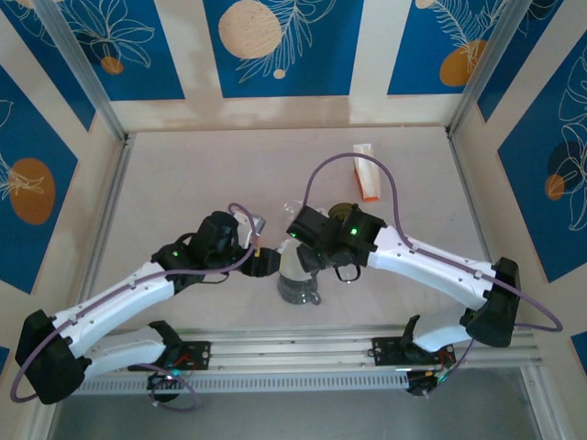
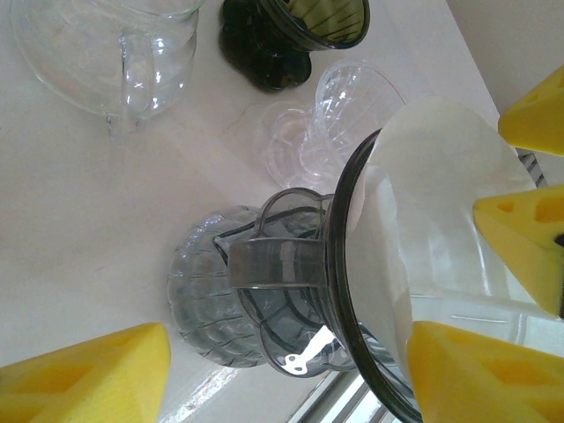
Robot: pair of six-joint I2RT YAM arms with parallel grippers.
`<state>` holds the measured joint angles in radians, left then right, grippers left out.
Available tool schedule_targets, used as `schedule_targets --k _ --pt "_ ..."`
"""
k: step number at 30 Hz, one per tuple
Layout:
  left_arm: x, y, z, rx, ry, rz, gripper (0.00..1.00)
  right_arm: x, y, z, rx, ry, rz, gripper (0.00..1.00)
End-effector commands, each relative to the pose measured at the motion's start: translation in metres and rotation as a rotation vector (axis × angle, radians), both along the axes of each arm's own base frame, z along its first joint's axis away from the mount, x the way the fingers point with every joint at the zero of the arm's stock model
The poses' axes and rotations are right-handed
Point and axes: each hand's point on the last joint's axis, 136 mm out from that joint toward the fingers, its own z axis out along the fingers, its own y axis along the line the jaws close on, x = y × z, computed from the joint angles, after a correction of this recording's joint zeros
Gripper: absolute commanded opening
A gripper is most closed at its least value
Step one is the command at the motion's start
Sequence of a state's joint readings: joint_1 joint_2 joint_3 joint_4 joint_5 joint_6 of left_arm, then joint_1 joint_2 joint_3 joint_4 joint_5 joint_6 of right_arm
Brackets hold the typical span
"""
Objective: Place the coffee filter in the dripper
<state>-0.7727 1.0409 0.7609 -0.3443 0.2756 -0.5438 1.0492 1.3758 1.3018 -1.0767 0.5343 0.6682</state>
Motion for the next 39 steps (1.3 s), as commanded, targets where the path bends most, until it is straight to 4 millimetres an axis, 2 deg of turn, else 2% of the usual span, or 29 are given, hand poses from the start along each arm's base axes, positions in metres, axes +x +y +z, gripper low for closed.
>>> schedule_targets --k 1,4,7,9,10,12,23,39 --pt "-0.001 0.0 -0.001 -0.001 0.0 0.004 0.71 -0.006 -0.014 0.0 0.003 0.026 -0.054 0.57" --pt "-0.001 0.001 -0.002 0.001 0.0 0.007 0.71 -0.005 -0.013 -0.001 0.006 0.02 -0.053 0.58" --pt "-0.001 0.001 0.0 -0.003 -0.002 0.006 0.71 -0.002 0.002 0.01 0.059 -0.017 -0.007 0.61" --pt "-0.002 0.001 0.001 -0.005 -0.003 0.005 0.72 -0.001 0.014 0.017 0.107 -0.015 0.026 0.67" --pt "-0.001 0.001 0.001 -0.004 -0.003 0.006 0.72 0.0 0.018 0.017 0.123 0.006 0.03 0.73" --pt "-0.001 0.001 0.001 -0.003 -0.003 0.006 0.72 0.0 0.021 0.013 0.134 0.057 0.027 0.74" --pt "0.0 0.001 0.0 -0.008 -0.006 0.009 0.72 0.0 0.016 -0.018 0.047 0.189 0.036 0.76" --pt "-0.001 0.0 -0.001 -0.011 -0.003 0.006 0.71 0.007 0.011 -0.044 -0.056 0.186 0.043 0.76"
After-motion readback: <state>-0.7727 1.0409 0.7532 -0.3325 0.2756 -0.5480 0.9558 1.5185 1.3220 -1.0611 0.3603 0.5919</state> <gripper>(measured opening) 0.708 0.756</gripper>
